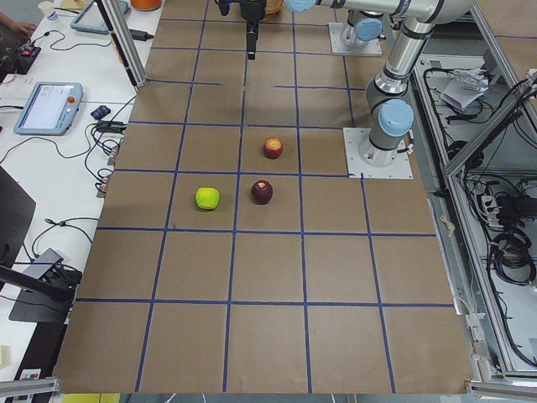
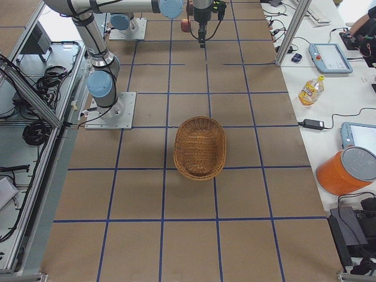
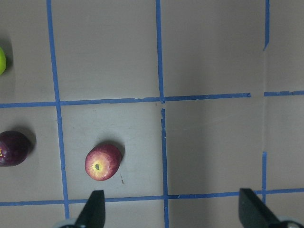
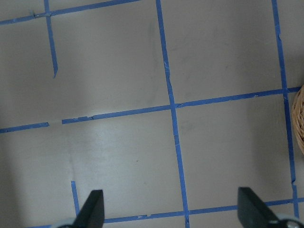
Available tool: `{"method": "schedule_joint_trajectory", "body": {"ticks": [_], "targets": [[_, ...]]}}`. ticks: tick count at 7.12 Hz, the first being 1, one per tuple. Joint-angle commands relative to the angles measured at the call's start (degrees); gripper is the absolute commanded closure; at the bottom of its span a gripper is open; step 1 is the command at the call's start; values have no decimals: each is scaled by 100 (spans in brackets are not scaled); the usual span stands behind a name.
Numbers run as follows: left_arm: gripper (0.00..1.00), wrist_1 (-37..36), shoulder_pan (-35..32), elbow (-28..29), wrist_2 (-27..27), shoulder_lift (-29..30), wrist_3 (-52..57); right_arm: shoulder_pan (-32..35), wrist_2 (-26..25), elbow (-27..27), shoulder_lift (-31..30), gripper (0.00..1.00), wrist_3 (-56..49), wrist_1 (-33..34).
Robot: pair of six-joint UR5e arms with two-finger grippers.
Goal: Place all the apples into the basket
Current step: 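Reach the left gripper down to the red apple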
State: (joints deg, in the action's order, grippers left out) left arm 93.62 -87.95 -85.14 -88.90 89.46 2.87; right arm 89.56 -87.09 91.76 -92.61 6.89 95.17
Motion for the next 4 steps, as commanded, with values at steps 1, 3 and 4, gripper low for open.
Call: {"method": "schedule_joint_trajectory", "body": {"ticks": [1, 3, 4], "targets": [[0, 16, -20, -47, 4, -8, -23, 0, -27, 0, 6, 3, -91, 62], [0, 43, -38, -553, 13, -271, 38, 0, -28, 0, 6, 3, -161, 72], [0, 43, -46, -800, 4, -306, 47, 0, -141, -17, -3, 2, -501, 80]]}}
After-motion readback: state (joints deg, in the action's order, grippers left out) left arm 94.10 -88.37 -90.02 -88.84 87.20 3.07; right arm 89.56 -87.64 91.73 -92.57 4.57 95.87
